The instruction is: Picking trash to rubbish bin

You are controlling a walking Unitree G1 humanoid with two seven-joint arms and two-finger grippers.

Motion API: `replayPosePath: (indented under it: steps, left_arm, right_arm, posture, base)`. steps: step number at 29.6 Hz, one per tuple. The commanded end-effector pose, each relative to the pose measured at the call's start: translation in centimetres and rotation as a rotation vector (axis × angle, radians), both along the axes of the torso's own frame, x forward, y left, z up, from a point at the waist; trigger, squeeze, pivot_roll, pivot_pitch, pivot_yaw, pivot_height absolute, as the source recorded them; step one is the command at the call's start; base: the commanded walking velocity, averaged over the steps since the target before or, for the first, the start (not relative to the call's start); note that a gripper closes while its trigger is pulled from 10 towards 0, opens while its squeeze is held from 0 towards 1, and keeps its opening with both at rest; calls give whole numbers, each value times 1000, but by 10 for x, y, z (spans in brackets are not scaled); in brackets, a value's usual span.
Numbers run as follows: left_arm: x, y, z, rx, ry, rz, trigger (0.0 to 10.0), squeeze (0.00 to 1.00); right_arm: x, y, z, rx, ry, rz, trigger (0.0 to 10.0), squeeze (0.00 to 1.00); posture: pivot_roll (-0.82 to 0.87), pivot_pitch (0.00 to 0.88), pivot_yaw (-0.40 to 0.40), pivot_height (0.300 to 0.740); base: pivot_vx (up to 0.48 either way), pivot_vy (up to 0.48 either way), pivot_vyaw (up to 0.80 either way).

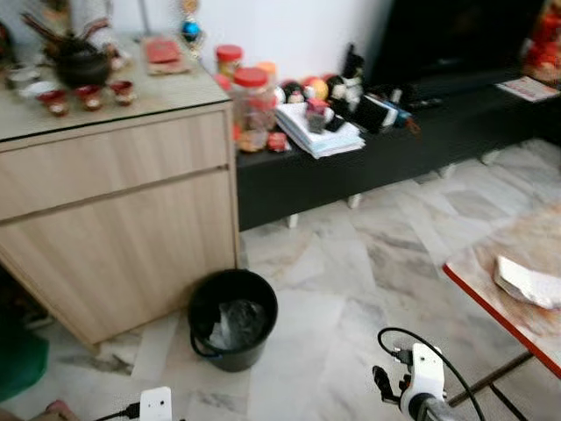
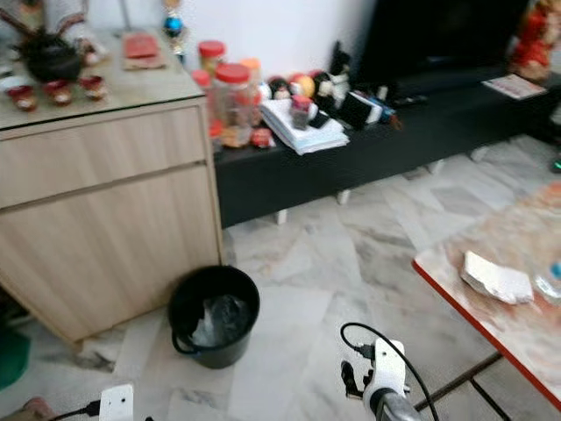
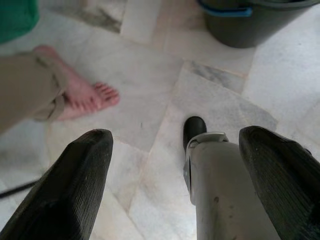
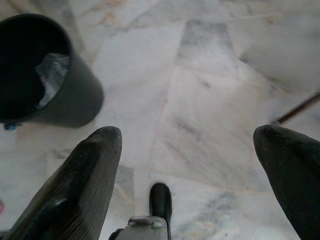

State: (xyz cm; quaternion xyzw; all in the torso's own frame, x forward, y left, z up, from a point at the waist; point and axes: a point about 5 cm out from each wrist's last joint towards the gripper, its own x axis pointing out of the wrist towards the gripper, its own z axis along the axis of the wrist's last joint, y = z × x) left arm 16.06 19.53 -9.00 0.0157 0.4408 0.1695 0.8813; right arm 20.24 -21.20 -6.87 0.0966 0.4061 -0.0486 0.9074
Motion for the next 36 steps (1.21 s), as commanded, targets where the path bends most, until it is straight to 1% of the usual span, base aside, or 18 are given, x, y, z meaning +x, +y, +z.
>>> replayPosePath:
  steps: [1, 10, 11, 13, 14, 15, 16, 17, 20, 24, 28, 31, 36]
  left_arm:
    - [0, 0, 0, 5, 10, -21, 10000, 0]
    - [1, 2, 0, 36, 33, -63, 10000, 0]
    - [-3, 7, -1, 110, 66, -105, 10000, 0]
    - [-4, 16, 1, 158, 53, -85, 10000, 0]
    - [-1, 26, 6, 174, 1, -17, 10000, 0]
    - [-1, 26, 6, 174, 1, -17, 10000, 0]
    - [3, 34, 11, 181, -54, 24, 10000, 0]
    - [8, 39, 16, 186, -95, 36, 10000, 0]
    - [14, 43, 21, 203, -134, 38, 10000, 0]
    - [15, 46, 22, 231, -139, 42, 10000, 0]
    - [16, 46, 23, 233, -151, 46, 10000, 0]
    - [24, 39, 26, 219, -179, -2, 10000, 0]
    - [29, 34, 27, 214, -182, -21, 10000, 0]
  right_arm:
    - [-2, -1, -1, 5, 9, -25, 10000, 0]
    - [-2, 0, -2, 12, 12, -41, 10000, 0]
    - [-5, 1, -3, 18, 16, -54, 10000, 0]
    - [-7, 1, -4, 21, 21, -61, 10000, 0]
    - [-9, 0, -6, 21, 29, -67, 10000, 0]
    - [-9, 0, -6, 21, 29, -67, 10000, 0]
    - [-11, 0, -7, 21, 36, -69, 10000, 0]
    - [-13, 0, -8, 21, 41, -69, 10000, 0]
    - [-17, -2, -9, 19, 53, -72, 10000, 0]
    - [-20, -6, -10, 15, 61, -79, 10000, 0]
    - [-20, -6, -10, 14, 61, -79, 10000, 0]
    - [-19, -7, -9, 4, 61, -80, 10000, 0]
    - [-19, -6, -9, 3, 61, -80, 10000, 0]
  posture:
    - [0, 42, -82, 740]
    - [5, 36, -67, 740]
    - [8, 27, -42, 740]
    - [7, 28, -40, 740]
    - [14, 26, -37, 740]
    - [14, 26, -37, 740]
    - [20, 23, -37, 740]
    - [22, 21, -36, 740]
    - [27, 16, -32, 740]
    - [27, 11, -25, 740]
    - [23, 7, -22, 740]
    - [23, 7, -22, 740]
    - [24, 0, -26, 740]
  base:
    - [0, 0, -800]
    - [0, 0, -800]
    - [0, 0, -788]
    - [0, 0, -800]
    - [0, 0, -788]
    - [0, 0, -788]
    - [0, 0, -800]
    - [0, 0, -800]
    - [0, 0, -796]
    - [0, 0, -788]
    - [0, 0, -788]
    - [0, 0, -788]
    - [0, 0, -788]
